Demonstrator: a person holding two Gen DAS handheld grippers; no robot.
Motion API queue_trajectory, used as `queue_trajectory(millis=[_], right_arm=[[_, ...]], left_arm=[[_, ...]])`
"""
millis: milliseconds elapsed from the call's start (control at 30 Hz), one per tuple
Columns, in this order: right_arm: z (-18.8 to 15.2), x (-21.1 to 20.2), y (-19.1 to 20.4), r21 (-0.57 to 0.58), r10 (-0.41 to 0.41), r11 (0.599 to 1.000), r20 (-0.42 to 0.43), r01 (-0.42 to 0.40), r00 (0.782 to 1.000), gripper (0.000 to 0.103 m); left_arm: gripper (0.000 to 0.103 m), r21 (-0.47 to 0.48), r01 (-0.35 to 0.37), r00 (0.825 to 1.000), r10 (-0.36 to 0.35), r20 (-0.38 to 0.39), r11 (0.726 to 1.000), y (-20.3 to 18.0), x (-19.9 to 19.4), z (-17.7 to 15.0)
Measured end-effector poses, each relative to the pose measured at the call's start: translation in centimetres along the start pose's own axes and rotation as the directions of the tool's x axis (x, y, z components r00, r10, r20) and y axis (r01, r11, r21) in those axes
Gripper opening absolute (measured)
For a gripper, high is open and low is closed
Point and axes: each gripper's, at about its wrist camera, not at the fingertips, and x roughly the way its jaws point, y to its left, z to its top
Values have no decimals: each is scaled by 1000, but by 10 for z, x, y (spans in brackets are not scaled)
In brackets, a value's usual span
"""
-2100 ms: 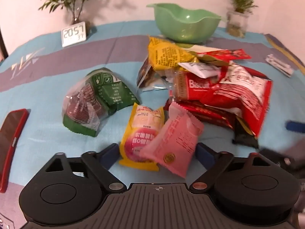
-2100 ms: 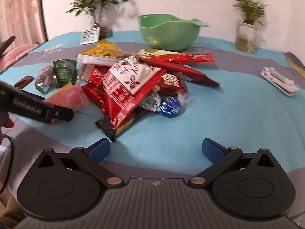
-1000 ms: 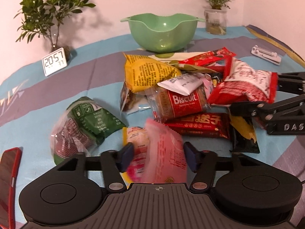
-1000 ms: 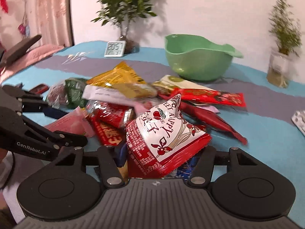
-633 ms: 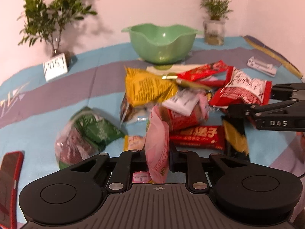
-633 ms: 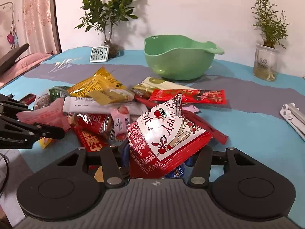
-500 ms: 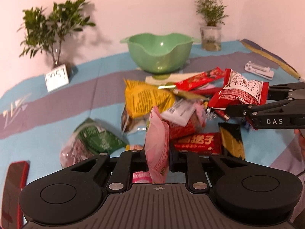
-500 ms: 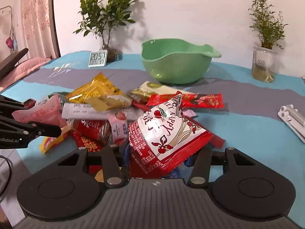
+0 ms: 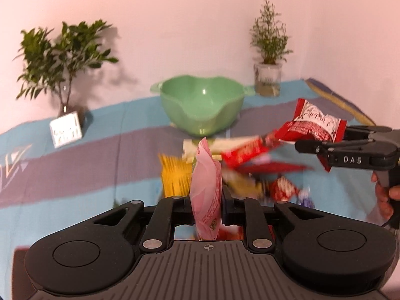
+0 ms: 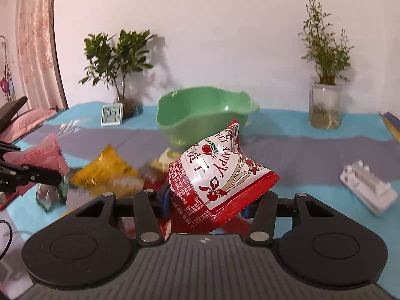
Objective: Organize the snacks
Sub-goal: 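Carry both packs to the green bowl and open both tools to drop them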
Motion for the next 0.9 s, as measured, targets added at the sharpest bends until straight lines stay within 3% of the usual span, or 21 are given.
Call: queue_trajectory(millis=[200,433,600,667,833,900], right_arm=[[54,38,-8,-4,15,1000,42,-15,999,56],[108,113,-17,22,14,1000,6,-14,1000,56],[119,158,-18,19,-8,1000,-58,10,998,56],[117,170,-15,7,-17,1000,-83,18,996,56],[109,189,-15,-2,-56,998,-145,56,988,58],[107,187,-18,16,-49,999,-147,52,988,68]], left_arm=[[82,13,-16,1000,16,17,1000,8,38,70],[82,-21,-1,999,0,-39,1000,23,117,137],[81,-27,-17,996,14,-88,999,30,168,156],[94,-26,-33,995,31,-97,999,32,182,158],[101,-32,-70,987,64,-148,997,38,202,162],[102,-38,-63,989,57,-135,997,39,196,163]])
